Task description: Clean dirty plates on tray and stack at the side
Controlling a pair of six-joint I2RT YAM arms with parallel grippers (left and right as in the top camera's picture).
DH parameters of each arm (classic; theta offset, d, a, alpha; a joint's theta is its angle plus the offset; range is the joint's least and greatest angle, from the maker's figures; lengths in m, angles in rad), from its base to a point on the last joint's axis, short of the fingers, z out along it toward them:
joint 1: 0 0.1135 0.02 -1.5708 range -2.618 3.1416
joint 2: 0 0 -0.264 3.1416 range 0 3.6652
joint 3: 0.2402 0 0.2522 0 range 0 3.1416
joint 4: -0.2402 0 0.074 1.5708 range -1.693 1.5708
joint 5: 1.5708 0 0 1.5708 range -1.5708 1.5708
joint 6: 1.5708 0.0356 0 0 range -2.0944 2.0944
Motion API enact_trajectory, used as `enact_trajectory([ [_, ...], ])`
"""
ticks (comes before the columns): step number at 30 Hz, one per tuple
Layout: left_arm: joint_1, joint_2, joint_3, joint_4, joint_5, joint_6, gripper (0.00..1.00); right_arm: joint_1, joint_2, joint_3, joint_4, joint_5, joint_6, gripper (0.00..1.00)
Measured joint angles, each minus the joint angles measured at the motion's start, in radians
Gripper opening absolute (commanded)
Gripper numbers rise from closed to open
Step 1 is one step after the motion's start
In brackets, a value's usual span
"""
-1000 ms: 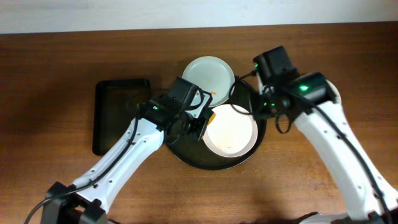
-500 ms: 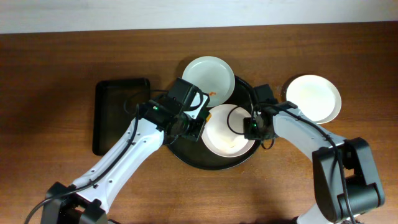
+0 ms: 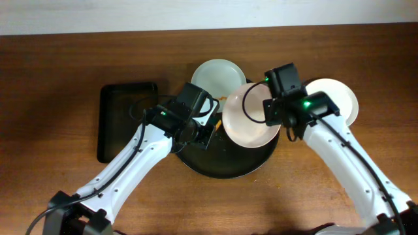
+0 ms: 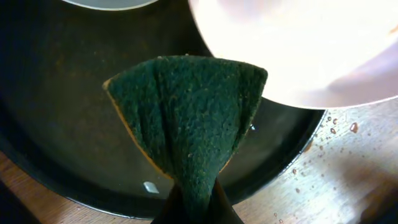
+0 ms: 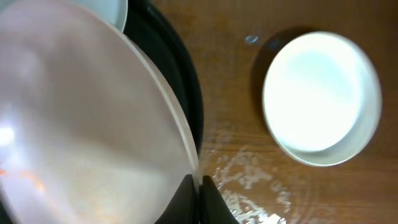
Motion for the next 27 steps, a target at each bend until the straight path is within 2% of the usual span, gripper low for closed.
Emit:
enact_trajectory([
  [4, 0.0, 0.018, 0.0, 0.004, 0.027, 0.0, 0.0, 0.102, -0.001, 0.0, 0.002, 0.085, -0.036, 0.04],
  [7, 0.0, 0.096, 0.0, 0.042, 0.068, 0.0, 0.0, 0.143, -0.001, 0.0, 0.009, 0.126, -0.046, 0.04],
  [12, 0.0, 0.22, 0.0, 0.061, 0.157, 0.0, 0.0, 0.147, -0.001, 0.0, 0.016, 0.157, -0.049, 0.04],
  [20, 0.0, 0.223, 0.0, -0.007, 0.333, 0.023, 0.0, 0.147, -0.001, 0.0, 0.071, 0.189, -0.056, 0.04],
  [25, 0.012, 0.223, 0.0, -0.053, 0.37, 0.042, 0.0, 0.147, -0.001, 0.0, 0.109, 0.253, -0.055, 0.04],
  [27, 0.069, 0.222, 0.0, -0.055, 0.372, 0.042, 0.0, 0.147, -0.001, 0.0, 0.12, 0.278, -0.05, 0.04],
])
